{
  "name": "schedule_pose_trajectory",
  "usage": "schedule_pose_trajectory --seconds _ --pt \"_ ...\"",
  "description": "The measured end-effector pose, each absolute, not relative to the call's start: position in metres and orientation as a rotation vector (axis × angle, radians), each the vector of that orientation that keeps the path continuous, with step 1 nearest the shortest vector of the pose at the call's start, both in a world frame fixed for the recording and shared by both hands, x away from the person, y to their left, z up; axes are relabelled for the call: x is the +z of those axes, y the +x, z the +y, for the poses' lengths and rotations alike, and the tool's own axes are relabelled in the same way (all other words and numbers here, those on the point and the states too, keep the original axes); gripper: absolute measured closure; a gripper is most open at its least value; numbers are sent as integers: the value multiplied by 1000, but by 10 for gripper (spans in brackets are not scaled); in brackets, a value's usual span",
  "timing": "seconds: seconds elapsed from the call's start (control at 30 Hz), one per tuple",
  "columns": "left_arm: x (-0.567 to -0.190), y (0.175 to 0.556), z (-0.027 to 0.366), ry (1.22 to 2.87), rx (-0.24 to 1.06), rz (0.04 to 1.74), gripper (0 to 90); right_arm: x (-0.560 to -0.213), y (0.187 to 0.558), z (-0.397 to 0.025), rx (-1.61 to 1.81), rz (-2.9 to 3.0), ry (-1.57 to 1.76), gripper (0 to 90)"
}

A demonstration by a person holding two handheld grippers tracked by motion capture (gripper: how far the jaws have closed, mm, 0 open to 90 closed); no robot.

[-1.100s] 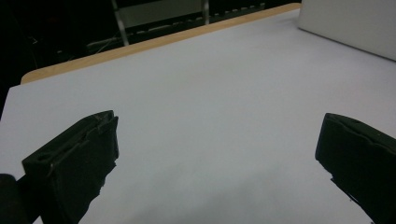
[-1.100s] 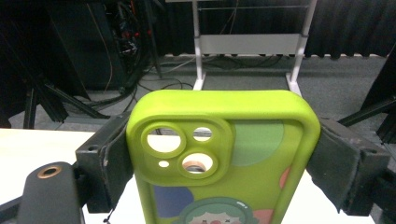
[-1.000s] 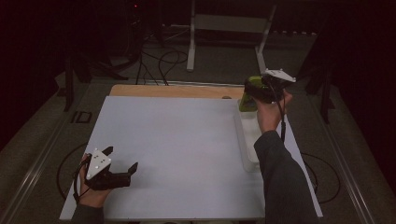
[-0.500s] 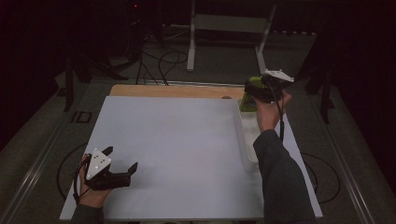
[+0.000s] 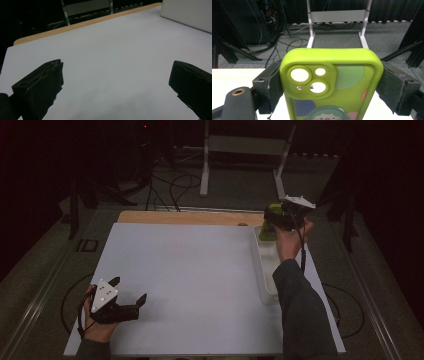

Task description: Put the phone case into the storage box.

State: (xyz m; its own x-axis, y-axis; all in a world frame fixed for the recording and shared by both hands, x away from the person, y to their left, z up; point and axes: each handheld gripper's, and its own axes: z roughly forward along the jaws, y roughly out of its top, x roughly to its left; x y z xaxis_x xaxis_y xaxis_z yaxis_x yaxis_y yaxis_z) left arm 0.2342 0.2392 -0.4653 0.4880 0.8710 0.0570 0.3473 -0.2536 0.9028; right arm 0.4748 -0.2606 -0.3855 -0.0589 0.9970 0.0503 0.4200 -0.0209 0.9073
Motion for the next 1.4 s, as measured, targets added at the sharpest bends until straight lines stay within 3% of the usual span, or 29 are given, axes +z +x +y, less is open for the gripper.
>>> schedule_pose_trajectory --seconds 1.4 --pt "-464 234 240 1810 731 1024 0 -413 485 -251 950 1652 1572 158"
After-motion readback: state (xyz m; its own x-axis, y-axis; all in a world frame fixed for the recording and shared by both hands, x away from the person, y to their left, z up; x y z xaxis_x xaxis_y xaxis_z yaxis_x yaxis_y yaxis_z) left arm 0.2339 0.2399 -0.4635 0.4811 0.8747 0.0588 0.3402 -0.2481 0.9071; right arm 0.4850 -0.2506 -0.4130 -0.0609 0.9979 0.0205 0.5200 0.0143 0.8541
